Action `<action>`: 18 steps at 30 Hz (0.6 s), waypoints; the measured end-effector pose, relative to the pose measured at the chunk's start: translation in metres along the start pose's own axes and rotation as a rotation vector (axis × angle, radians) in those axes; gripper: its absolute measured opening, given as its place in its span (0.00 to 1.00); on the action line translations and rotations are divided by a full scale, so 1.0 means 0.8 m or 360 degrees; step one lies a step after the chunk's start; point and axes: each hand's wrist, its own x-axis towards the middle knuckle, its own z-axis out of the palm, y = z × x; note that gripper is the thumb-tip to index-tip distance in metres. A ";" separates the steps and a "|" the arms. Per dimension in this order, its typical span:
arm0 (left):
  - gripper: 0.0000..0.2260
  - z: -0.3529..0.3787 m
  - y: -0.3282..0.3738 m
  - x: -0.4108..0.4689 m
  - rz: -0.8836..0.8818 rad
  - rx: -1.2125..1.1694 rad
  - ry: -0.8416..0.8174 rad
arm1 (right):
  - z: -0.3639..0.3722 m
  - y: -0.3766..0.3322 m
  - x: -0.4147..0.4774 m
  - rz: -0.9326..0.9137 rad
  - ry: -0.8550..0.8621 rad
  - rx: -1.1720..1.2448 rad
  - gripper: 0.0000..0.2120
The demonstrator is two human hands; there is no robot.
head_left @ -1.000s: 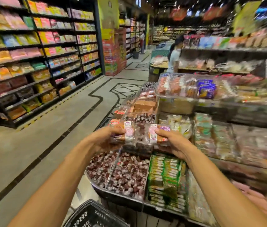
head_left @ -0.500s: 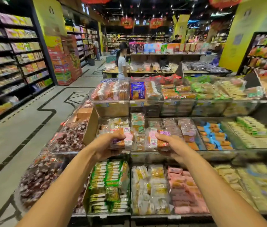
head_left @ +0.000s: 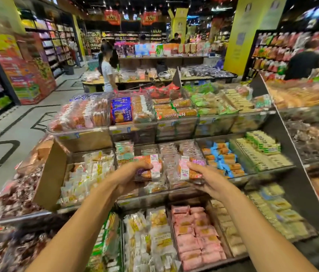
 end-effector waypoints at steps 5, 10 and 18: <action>0.04 0.019 0.017 0.074 -0.0014 0.0103 -0.0076 | -0.028 -0.014 0.050 -0.0032 0.0093 0.0043 0.17; 0.03 0.031 0.018 0.132 -0.0076 0.0125 -0.0089 | -0.055 -0.013 0.098 -0.0003 0.0168 0.0064 0.27; 0.10 0.052 0.009 0.195 -0.0085 0.0291 0.0034 | -0.097 -0.006 0.170 0.0011 0.0317 0.0124 0.27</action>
